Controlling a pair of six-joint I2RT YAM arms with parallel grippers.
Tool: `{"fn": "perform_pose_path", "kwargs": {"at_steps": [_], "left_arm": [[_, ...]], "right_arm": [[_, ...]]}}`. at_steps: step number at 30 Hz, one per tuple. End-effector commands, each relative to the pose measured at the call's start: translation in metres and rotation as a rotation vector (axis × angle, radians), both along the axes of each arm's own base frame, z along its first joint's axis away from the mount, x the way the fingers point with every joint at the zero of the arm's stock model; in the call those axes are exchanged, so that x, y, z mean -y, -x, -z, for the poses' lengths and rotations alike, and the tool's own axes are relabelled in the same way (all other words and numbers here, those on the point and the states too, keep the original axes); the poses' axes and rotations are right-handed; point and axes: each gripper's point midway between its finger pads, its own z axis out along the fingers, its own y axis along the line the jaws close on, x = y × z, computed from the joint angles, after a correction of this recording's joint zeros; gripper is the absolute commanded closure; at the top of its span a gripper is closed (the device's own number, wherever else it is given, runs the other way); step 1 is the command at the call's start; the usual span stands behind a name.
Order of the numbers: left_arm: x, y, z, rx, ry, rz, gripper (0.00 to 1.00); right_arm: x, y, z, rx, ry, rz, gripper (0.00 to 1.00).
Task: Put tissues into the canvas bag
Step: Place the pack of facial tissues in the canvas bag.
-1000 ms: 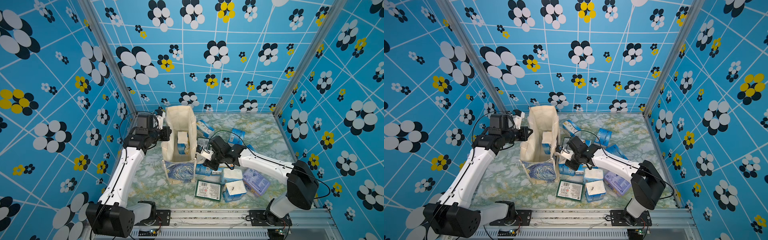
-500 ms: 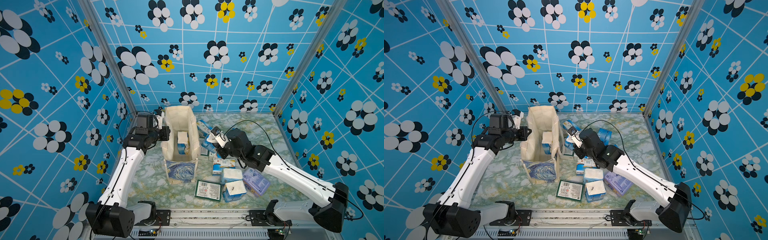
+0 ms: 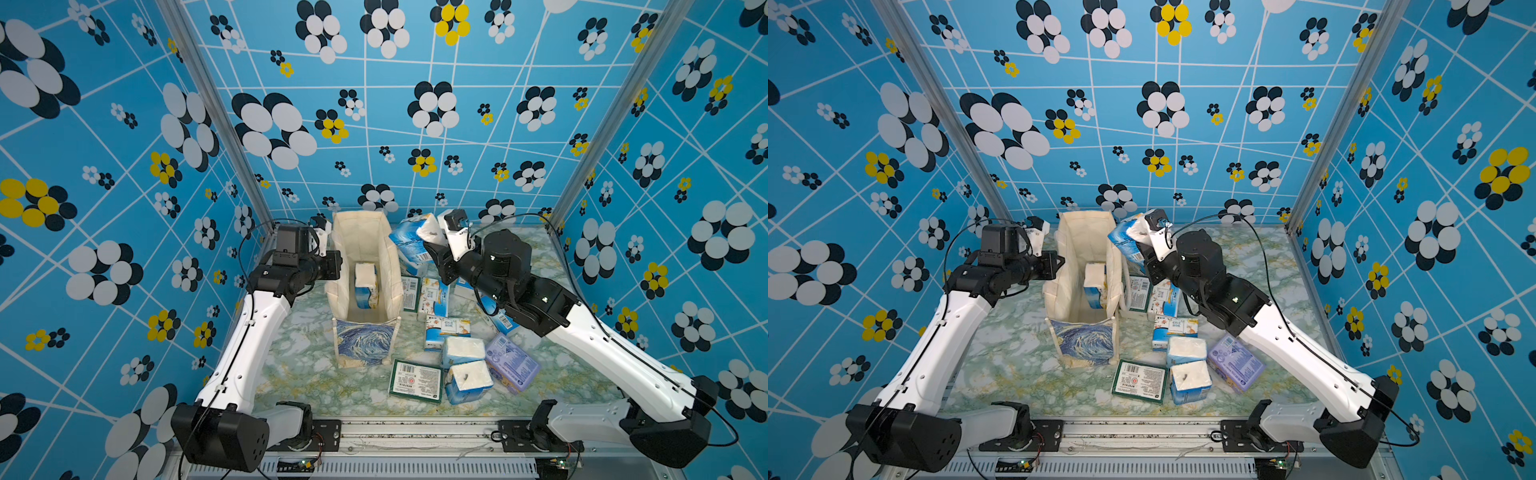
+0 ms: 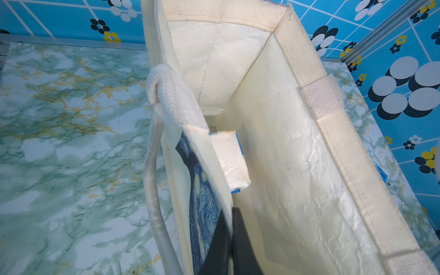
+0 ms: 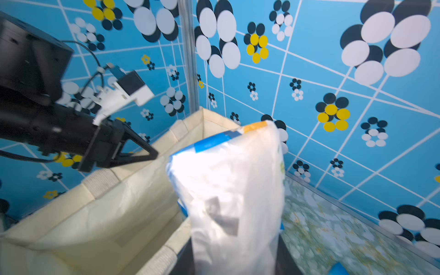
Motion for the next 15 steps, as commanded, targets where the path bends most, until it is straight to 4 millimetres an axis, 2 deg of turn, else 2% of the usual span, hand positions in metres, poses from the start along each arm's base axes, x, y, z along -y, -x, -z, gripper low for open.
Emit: {"fn": "perform_pose_path", "kwargs": {"at_steps": [1, 4, 5, 6, 11, 15], "left_arm": [[0.006, -0.011, -0.025, 0.085, 0.010, 0.004, 0.99], [0.006, -0.015, -0.028, 0.097, 0.012, -0.002, 0.98], [0.006, -0.016, -0.029, 0.101, 0.012, -0.005, 0.97], [0.006, -0.017, -0.030, 0.105, 0.012, -0.008, 0.97], [0.003, -0.022, -0.034, 0.122, -0.002, -0.024, 0.97], [0.001, -0.024, -0.037, 0.136, -0.007, -0.035, 0.97]], "right_arm": [[-0.038, 0.010, -0.025, -0.006, -0.129, -0.178, 0.73], [-0.061, 0.005, -0.006, -0.088, -0.102, -0.221, 0.73], [-0.067, 0.001, 0.011, -0.137, -0.075, -0.220, 0.73], [-0.072, -0.003, 0.012, -0.162, -0.071, -0.217, 0.73], [-0.087, -0.017, 0.081, -0.358, 0.050, -0.181, 0.72], [-0.098, -0.017, 0.122, -0.488, 0.126, -0.185, 0.69]]}}
